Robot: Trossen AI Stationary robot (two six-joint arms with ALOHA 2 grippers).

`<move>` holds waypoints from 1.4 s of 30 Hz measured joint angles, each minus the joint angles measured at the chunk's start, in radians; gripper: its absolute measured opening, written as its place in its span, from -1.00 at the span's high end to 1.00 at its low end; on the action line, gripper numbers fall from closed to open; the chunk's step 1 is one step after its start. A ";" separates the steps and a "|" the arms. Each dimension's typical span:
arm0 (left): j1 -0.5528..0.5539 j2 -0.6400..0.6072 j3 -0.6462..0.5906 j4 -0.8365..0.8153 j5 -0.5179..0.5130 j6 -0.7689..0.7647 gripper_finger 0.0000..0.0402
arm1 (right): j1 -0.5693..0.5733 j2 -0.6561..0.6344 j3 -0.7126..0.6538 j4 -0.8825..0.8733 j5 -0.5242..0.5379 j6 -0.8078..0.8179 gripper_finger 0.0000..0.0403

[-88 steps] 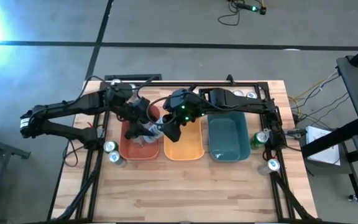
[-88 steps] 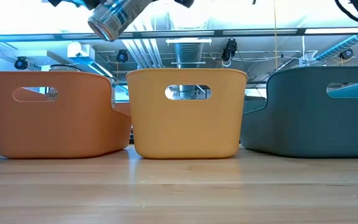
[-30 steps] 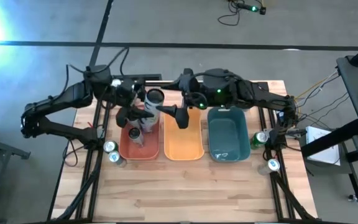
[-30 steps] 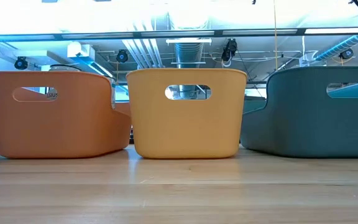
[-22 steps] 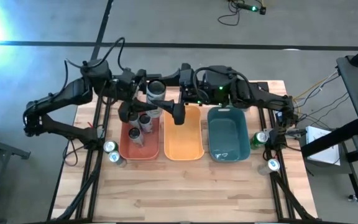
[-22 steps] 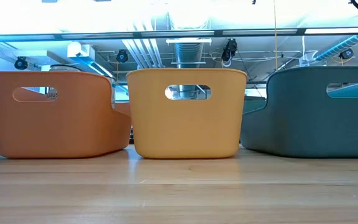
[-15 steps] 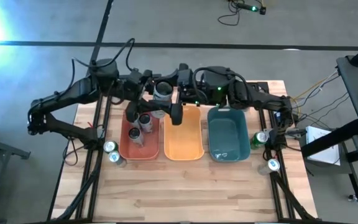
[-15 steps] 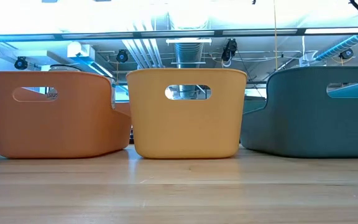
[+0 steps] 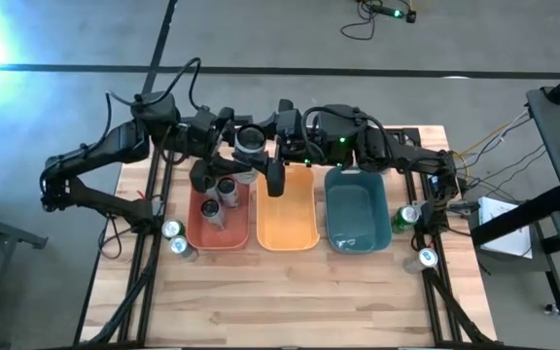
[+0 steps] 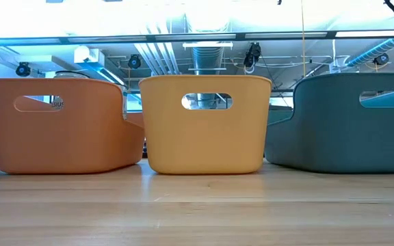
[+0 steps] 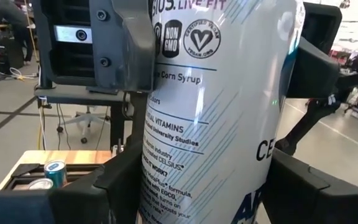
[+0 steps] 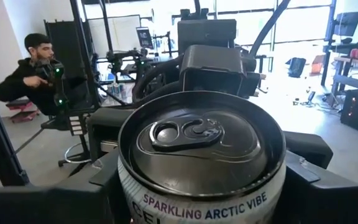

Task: Sort soda cans
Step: Put the white soda can into the orange bin

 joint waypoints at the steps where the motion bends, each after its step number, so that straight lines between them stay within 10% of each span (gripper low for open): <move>1: 0.000 -0.004 0.000 -0.013 0.000 0.012 -0.23 | 0.000 0.003 0.000 0.001 0.001 -0.003 -0.23; 14: 0.000 -0.017 0.001 -0.078 0.002 0.048 -0.60 | 0.000 0.048 -0.006 -0.008 0.002 0.051 -0.24; 28: 0.001 0.000 0.000 -0.080 0.007 0.035 -0.14 | 0.002 0.065 -0.007 0.005 0.002 0.064 -0.33; 42: 0.000 -0.056 -0.001 -0.114 -0.042 0.081 -0.14 | 0.015 -0.016 -0.006 -0.004 0.016 -0.039 -0.69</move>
